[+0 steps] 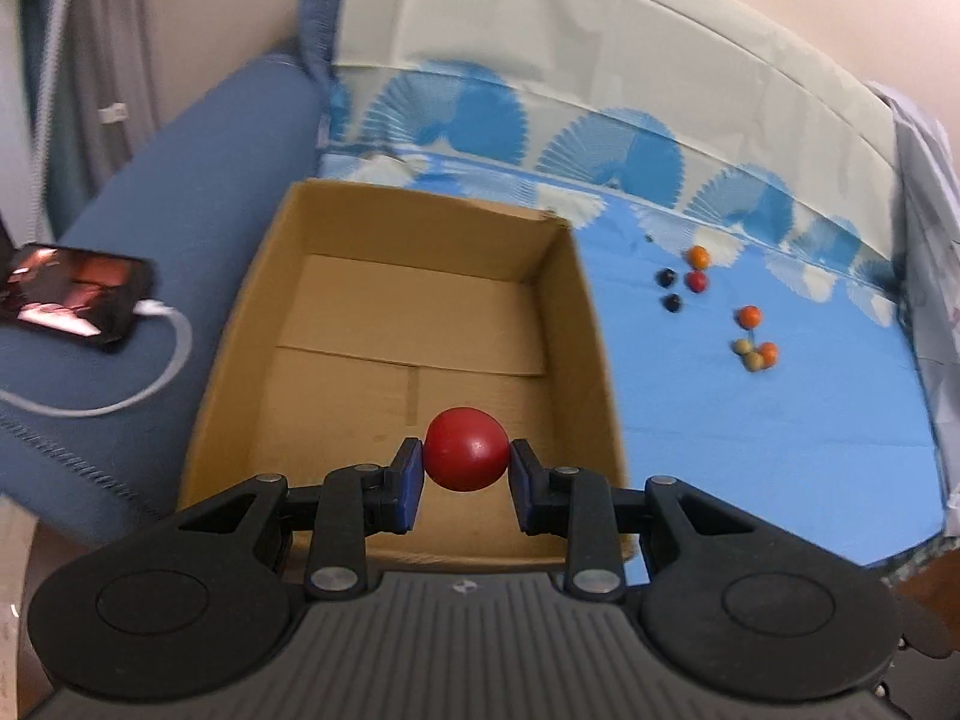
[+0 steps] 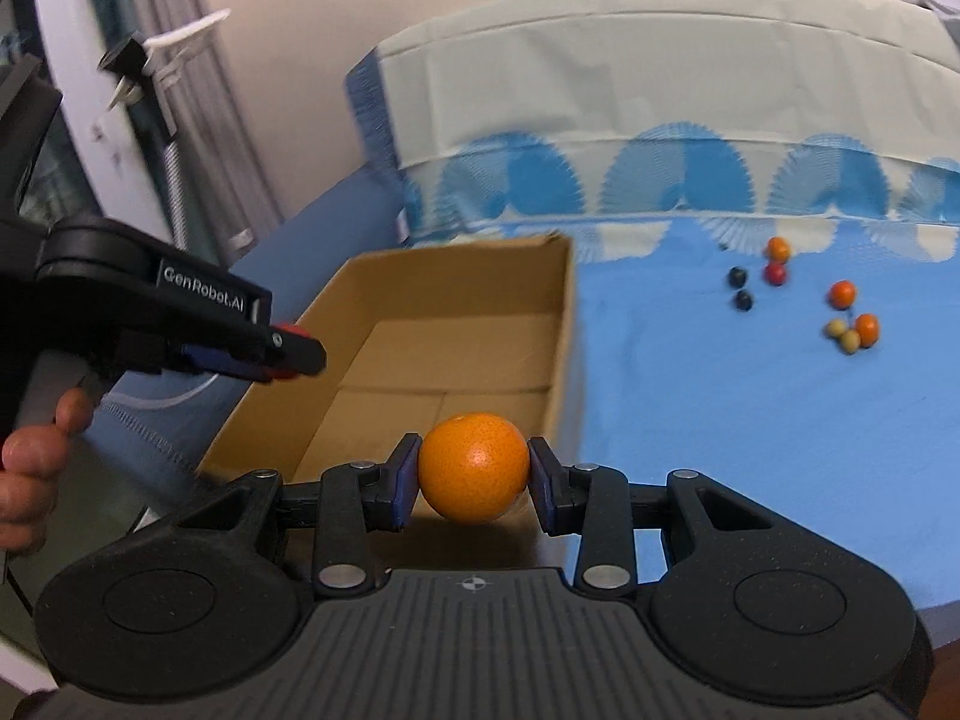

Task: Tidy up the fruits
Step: 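Carry the red cherry and tangerine into the box and open both tools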

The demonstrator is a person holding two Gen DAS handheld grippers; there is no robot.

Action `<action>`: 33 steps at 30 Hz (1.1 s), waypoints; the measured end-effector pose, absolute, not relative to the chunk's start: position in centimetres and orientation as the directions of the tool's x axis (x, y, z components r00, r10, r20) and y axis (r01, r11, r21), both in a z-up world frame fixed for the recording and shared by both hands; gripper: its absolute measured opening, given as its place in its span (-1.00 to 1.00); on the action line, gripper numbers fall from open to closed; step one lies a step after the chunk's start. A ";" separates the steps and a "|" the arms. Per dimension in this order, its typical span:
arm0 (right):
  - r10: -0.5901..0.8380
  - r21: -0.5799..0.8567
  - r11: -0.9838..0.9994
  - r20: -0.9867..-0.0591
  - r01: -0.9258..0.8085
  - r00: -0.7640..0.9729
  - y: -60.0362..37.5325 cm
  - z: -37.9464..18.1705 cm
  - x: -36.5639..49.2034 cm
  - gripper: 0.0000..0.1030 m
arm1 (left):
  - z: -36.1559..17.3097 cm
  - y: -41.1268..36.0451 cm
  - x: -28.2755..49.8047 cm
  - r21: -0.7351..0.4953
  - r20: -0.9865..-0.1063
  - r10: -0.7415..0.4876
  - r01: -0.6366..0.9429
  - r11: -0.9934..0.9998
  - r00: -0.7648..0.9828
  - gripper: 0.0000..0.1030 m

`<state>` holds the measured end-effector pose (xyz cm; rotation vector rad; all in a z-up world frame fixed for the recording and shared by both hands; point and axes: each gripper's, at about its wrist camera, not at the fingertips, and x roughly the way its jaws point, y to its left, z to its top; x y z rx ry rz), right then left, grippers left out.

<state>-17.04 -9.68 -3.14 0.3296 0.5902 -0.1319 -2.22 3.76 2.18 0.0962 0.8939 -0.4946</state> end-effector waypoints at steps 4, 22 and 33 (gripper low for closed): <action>-0.015 0.251 0.950 -0.558 0.186 0.830 -7.8 -2.8 -17.4 -0.24 | 2.4 6.2 -3.0 -0.096 -0.756 -0.347 0.431 0.897 0.555 -0.34; -0.027 0.216 0.957 -0.605 0.196 0.796 -7.4 -3.7 -15.9 -0.24 | 0.6 8.3 -2.1 -0.100 -0.764 -0.326 0.398 0.912 0.557 -0.34; -0.040 0.183 0.965 -0.612 0.190 0.790 -8.2 -4.7 -12.0 -0.24 | -1.4 7.3 1.0 -0.091 -0.790 -0.303 0.387 0.918 0.533 -0.34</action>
